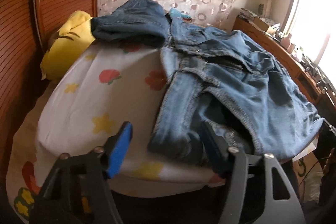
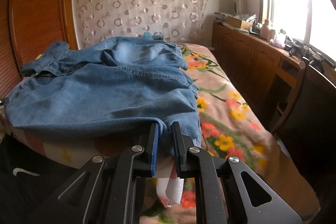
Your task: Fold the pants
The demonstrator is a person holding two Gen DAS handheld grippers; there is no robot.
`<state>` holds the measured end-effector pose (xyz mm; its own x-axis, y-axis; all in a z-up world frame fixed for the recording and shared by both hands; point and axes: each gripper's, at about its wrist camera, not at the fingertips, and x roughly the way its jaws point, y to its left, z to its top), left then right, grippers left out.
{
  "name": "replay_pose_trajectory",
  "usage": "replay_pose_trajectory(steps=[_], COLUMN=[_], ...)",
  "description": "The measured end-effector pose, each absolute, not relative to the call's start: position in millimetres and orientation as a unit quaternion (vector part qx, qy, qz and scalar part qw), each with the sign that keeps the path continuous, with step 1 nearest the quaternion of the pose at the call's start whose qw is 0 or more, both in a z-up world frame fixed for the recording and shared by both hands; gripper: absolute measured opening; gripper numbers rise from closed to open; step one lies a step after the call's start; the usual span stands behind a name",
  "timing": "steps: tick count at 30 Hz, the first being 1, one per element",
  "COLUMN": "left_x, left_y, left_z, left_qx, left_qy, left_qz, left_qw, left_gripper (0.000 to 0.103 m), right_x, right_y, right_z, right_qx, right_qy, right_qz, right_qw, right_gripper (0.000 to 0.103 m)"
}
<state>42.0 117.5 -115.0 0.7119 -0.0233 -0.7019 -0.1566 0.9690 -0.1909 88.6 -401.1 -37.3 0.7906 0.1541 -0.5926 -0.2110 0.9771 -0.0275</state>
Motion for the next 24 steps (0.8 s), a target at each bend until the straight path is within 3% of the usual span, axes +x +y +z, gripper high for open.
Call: replay_pose_trajectory(steps=[8, 13, 16, 17, 20, 24], left_x=[38, 43, 42, 40, 34, 27], left_y=[117, 115, 114, 113, 107, 107], left_z=[-122, -123, -121, -119, -110, -84], left_qx=[-0.110, -0.095, -0.097, -0.096, -0.094, -0.092], left_qy=[0.382, 0.387, 0.386, 0.382, 0.369, 0.336], left_qz=[0.029, 0.027, 0.011, 0.011, -0.007, -0.011], left_qw=[0.917, 0.917, 0.917, 0.919, 0.925, 0.937], left_gripper=[0.049, 0.048, 0.030, 0.018, 0.009, 0.007], right_x=[87, 87, 89, 89, 91, 95], right_y=[-398, -394, -392, -391, -388, -383], right_z=[-29, -23, -21, -19, -11, 5], right_qx=[-0.056, -0.065, -0.069, -0.069, -0.070, -0.082], right_qy=[0.298, 0.289, 0.286, 0.284, 0.274, 0.256], right_qz=[0.097, 0.101, 0.102, 0.103, 0.104, 0.109], right_qw=[0.948, 0.950, 0.950, 0.951, 0.954, 0.957], right_gripper=[0.010, 0.007, 0.006, 0.006, 0.006, 0.006])
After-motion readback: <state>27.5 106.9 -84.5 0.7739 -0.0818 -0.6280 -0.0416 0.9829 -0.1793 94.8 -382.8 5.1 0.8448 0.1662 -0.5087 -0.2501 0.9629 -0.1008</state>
